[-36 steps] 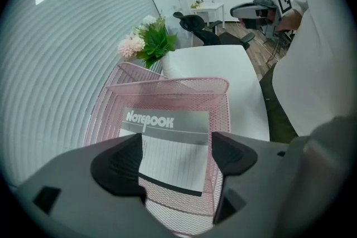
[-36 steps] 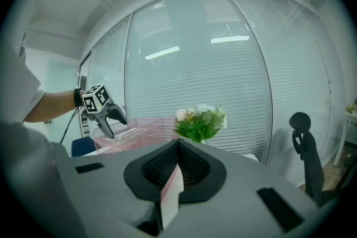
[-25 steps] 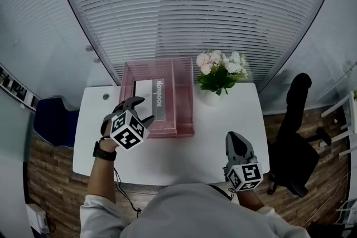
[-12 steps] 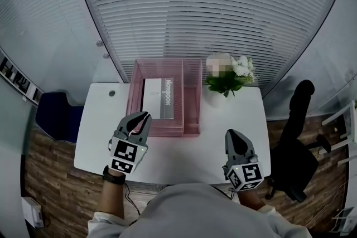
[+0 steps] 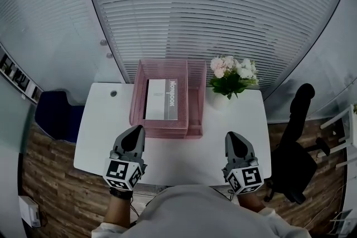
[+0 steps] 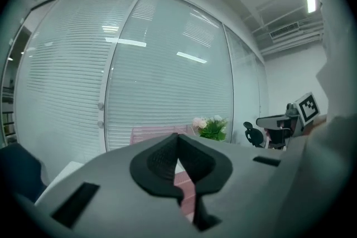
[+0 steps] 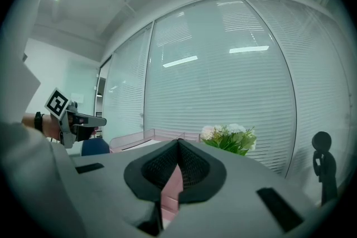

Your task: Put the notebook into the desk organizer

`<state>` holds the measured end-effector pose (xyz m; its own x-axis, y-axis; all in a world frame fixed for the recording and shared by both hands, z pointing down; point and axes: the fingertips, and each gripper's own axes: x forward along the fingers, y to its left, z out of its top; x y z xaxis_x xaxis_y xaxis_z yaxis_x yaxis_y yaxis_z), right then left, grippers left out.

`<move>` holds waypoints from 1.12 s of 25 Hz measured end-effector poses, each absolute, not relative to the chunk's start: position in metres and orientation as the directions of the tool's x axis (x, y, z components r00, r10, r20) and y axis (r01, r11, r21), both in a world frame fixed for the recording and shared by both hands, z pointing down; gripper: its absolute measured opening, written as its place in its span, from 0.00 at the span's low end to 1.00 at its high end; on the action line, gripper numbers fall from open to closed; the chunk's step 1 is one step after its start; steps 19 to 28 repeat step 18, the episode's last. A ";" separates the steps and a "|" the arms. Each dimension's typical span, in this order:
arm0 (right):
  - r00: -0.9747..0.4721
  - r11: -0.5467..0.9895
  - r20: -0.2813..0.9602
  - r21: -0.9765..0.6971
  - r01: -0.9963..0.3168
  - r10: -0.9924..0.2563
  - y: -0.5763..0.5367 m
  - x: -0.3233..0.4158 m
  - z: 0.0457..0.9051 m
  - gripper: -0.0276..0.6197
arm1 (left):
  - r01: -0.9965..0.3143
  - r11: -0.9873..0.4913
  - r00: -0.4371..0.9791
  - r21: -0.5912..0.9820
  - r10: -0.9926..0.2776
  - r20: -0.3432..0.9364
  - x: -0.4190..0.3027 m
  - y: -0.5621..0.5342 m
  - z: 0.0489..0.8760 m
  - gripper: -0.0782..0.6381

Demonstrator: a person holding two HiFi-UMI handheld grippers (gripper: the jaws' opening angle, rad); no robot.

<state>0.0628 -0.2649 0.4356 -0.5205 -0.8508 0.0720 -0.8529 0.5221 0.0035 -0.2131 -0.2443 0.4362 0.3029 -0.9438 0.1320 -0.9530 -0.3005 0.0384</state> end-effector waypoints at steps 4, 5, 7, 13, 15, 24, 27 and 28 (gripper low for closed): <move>-0.519 0.521 0.073 0.007 -0.854 -0.852 -0.264 0.061 0.436 0.06 | -0.955 -0.295 0.297 0.039 -0.945 0.133 -0.218 -0.242 0.440 0.12; -0.518 0.520 0.074 0.007 -0.854 -0.852 -0.264 0.060 0.436 0.06 | -0.955 -0.293 0.295 0.036 -0.946 0.131 -0.219 -0.242 0.440 0.12; -0.516 0.517 0.076 0.005 -0.856 -0.853 -0.263 0.059 0.437 0.06 | -0.957 -0.289 0.291 0.030 -0.949 0.124 -0.221 -0.243 0.438 0.12; -0.512 0.514 0.075 0.007 -0.858 -0.856 -0.263 0.061 0.438 0.06 | -0.955 -0.295 0.295 0.020 -0.948 0.117 -0.219 -0.244 0.436 0.12; -0.511 0.512 0.075 0.006 -0.859 -0.857 -0.264 0.062 0.438 0.06 | -0.955 -0.295 0.295 0.019 -0.948 0.115 -0.219 -0.245 0.436 0.12; -0.508 0.510 0.077 0.006 -0.860 -0.858 -0.266 0.063 0.438 0.06 | -0.955 -0.297 0.298 0.022 -0.948 0.115 -0.218 -0.247 0.437 0.12; -0.508 0.510 0.077 0.006 -0.860 -0.858 -0.266 0.063 0.438 0.06 | -0.955 -0.297 0.298 0.022 -0.948 0.115 -0.218 -0.247 0.437 0.12; -0.508 0.510 0.077 0.006 -0.860 -0.858 -0.266 0.063 0.438 0.06 | -0.955 -0.297 0.298 0.022 -0.948 0.115 -0.218 -0.247 0.437 0.12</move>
